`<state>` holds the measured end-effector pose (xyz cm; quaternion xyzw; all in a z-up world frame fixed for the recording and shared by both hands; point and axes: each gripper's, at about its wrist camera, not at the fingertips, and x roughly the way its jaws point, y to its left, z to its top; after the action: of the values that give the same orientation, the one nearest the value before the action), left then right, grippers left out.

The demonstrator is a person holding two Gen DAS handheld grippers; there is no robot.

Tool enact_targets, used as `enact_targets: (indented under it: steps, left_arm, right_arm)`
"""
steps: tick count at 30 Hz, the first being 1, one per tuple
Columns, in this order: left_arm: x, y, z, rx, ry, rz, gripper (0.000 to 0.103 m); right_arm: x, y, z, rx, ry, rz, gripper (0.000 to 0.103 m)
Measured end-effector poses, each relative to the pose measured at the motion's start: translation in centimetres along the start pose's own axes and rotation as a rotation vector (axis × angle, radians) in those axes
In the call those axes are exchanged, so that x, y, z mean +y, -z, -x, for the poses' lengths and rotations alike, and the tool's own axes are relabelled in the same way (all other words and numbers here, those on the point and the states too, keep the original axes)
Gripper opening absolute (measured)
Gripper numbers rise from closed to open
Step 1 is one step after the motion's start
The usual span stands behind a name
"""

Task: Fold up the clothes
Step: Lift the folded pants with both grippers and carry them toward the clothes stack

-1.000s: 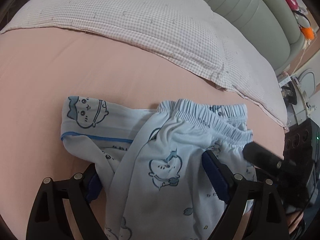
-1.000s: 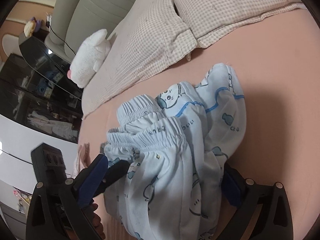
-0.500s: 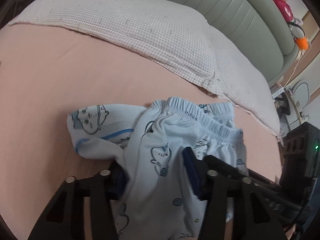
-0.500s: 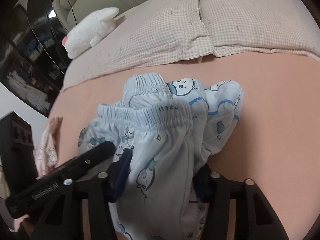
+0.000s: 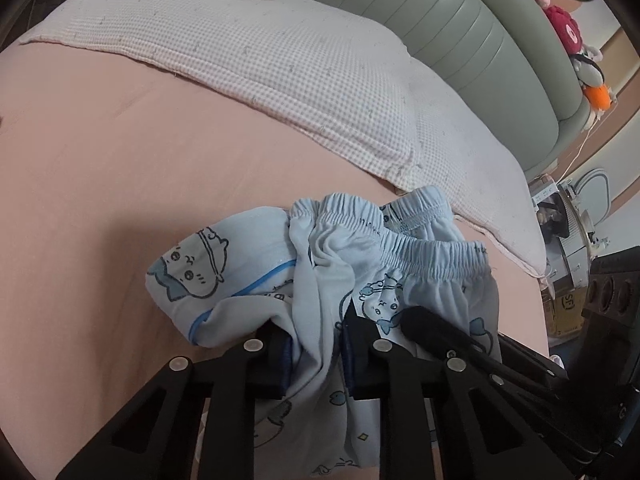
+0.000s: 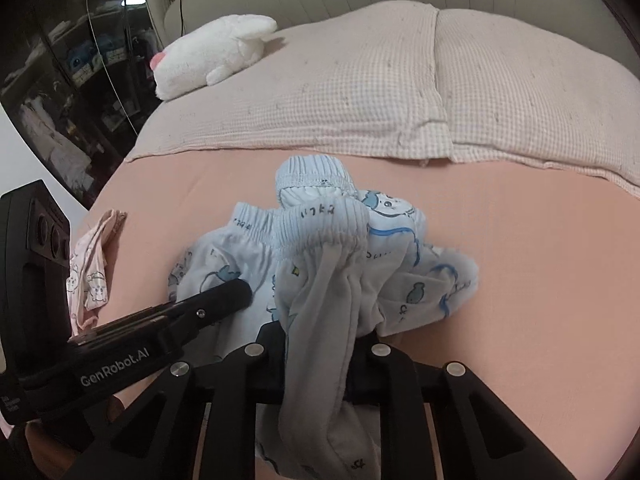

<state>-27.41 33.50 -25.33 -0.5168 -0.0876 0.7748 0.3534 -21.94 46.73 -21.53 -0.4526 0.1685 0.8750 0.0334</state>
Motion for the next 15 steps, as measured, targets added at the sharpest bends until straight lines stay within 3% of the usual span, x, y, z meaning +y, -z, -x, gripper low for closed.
enact_targets:
  steps: [9, 15]
  left_arm:
    - [-2.5, -1.1, 2.8, -0.018, 0.021, -0.02, 0.017]
    - [-5.4, -1.4, 6.9, -0.055, 0.037, -0.101, 0.017]
  right_arm:
    - [1.0, -1.2, 3.5, -0.032, 0.013, 0.015, 0.017]
    - [1.1, -2.2, 8.0, -0.088, 0.032, 0.027, 0.017]
